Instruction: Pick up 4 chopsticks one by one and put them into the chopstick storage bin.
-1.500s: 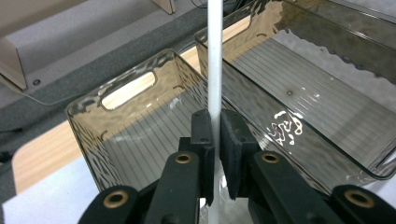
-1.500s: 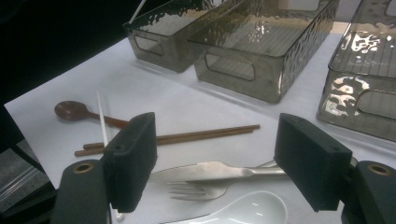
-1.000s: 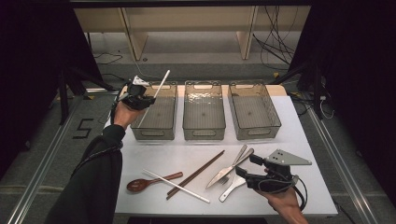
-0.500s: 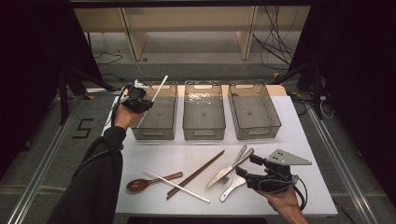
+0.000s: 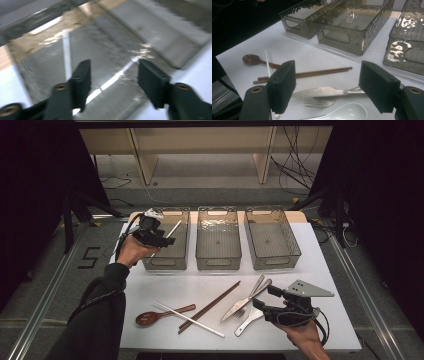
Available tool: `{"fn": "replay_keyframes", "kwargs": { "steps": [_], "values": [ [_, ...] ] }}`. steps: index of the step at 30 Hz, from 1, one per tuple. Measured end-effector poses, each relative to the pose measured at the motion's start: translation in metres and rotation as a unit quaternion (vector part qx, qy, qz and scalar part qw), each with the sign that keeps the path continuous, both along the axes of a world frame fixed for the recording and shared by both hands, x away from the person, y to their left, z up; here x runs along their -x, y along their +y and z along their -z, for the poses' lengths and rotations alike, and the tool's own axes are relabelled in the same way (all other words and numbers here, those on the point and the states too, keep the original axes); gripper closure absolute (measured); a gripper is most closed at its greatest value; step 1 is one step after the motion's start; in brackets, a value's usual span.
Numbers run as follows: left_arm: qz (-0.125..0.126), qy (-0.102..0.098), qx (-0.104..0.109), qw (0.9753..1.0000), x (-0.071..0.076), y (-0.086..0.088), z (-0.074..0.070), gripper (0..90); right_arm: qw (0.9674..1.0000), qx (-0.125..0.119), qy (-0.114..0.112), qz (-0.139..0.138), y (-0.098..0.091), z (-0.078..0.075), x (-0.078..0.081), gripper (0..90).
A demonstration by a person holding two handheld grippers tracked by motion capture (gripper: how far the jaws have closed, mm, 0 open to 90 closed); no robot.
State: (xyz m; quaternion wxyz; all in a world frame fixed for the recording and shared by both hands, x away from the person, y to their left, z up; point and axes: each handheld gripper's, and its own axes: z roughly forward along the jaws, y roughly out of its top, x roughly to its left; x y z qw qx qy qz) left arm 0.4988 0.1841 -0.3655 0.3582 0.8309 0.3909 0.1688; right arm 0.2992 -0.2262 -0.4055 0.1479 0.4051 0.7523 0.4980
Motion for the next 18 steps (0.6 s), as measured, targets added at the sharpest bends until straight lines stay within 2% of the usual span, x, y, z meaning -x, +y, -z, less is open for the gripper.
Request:
{"fn": "replay_keyframes", "kwargs": {
  "steps": [4, 7, 10, 14, 18],
  "values": [
    [0.031, 0.015, 0.01, 0.9994, 0.023, -0.01, -0.008, 21.1, 1.0, -0.002, 0.0, -0.001, 0.0, 0.0, 0.0, 30.3],
    [0.04, 0.019, 0.011, 0.9989, 0.04, -0.019, -0.01, 17.8, 1.0, -0.002, 0.001, 0.0, 0.0, 0.0, 0.0, 30.3],
    [0.063, 0.03, -0.005, 0.9975, 0.057, -0.028, -0.008, 17.8, 1.0, -0.008, 0.001, 0.001, -0.001, 0.0, 0.0, 30.1],
    [0.079, 0.038, -0.011, 0.9961, 0.07, -0.033, -0.001, 18.1, 0.9999, -0.01, 0.003, 0.003, -0.001, 0.0, 0.0, 30.0],
    [0.079, 0.029, -0.014, 0.9963, 0.079, -0.034, 0.004, 16.2, 1.0, -0.009, 0.002, 0.001, 0.0, 0.0, 0.0, 30.1]
  ]
}}
